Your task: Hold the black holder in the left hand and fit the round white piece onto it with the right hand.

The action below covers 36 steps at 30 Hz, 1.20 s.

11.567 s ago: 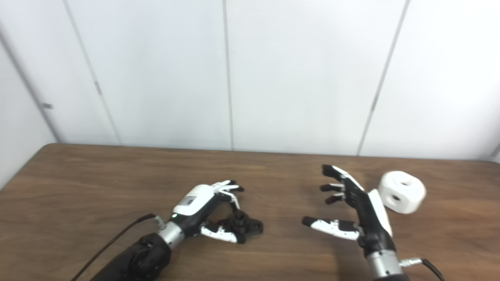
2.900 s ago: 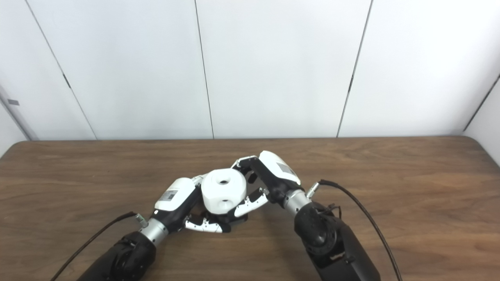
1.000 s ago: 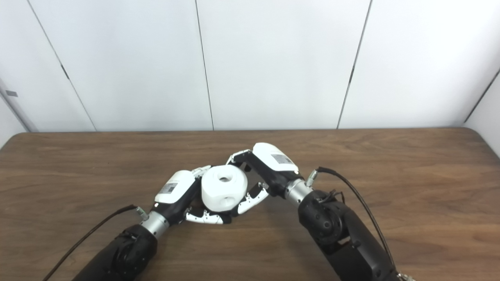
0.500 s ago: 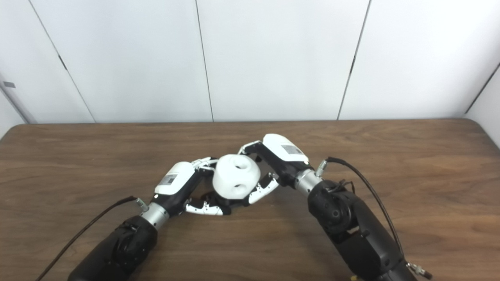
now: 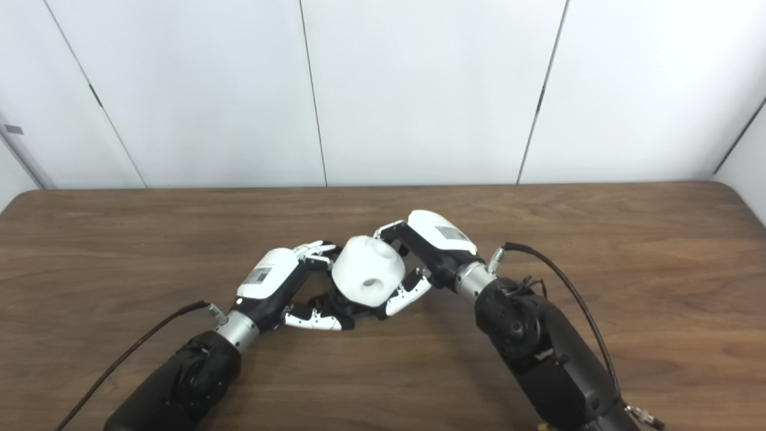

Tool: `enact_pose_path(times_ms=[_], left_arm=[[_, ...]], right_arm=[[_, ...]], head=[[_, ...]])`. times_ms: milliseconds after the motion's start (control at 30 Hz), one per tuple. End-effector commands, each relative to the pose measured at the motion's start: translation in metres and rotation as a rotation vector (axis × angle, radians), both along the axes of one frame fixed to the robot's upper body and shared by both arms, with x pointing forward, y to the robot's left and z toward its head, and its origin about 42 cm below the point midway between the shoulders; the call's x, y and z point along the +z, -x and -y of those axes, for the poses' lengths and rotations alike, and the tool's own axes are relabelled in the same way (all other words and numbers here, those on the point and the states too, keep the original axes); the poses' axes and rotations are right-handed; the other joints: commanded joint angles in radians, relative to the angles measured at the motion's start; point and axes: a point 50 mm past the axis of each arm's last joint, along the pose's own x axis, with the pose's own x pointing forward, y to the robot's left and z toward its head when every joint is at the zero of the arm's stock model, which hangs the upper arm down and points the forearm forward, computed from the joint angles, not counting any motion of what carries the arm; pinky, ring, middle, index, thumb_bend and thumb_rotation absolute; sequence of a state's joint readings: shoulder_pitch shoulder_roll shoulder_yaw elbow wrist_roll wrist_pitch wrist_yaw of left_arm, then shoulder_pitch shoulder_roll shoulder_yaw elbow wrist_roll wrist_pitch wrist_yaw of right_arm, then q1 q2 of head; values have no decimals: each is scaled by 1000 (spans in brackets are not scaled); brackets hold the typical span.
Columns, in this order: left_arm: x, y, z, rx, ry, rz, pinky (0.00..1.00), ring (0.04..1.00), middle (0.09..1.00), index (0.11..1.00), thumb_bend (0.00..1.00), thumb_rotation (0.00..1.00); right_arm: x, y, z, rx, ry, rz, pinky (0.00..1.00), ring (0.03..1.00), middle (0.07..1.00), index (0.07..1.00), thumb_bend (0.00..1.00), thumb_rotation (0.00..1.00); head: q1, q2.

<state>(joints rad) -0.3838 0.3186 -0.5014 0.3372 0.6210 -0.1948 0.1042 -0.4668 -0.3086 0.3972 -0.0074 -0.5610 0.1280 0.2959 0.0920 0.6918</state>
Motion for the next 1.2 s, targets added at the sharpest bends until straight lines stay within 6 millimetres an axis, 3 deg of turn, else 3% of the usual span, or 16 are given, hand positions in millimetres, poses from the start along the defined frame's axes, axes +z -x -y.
enact_pose_path(times_ms=[0, 200, 367, 733, 1033, 1167], left_arm=[[-52, 32, 5, -55, -145, -226, 885, 914, 854, 483, 524, 56], [-52, 32, 8, -58, -148, -221, 886, 916, 854, 483, 524, 56], [-54, 30, 8, -57, -148, -225, 887, 915, 852, 483, 524, 57], [-53, 27, 10, -62, -148, -220, 883, 916, 855, 483, 524, 56], [-53, 29, 12, -64, -145, -219, 882, 913, 854, 483, 524, 56], [-52, 29, 11, -61, -149, -220, 876, 908, 851, 483, 524, 56]], right_arm=[[17, -1, -4, 39, 11, 40, 632, 724, 707, 480, 520, 135], [28, -2, -14, 71, -4, 73, 581, 699, 699, 479, 521, 134], [40, -3, -22, 68, 6, 95, 626, 716, 707, 480, 521, 137], [82, -12, -35, 105, 41, 164, 604, 721, 709, 479, 519, 141], [93, -16, -35, 143, 122, 197, 683, 718, 703, 478, 520, 142], [102, -20, -32, 156, 153, 234, 631, 701, 699, 479, 521, 141]], head=[[3, 3], [9, 4], [12, 1], [14, -1], [18, 7], [18, 8]])
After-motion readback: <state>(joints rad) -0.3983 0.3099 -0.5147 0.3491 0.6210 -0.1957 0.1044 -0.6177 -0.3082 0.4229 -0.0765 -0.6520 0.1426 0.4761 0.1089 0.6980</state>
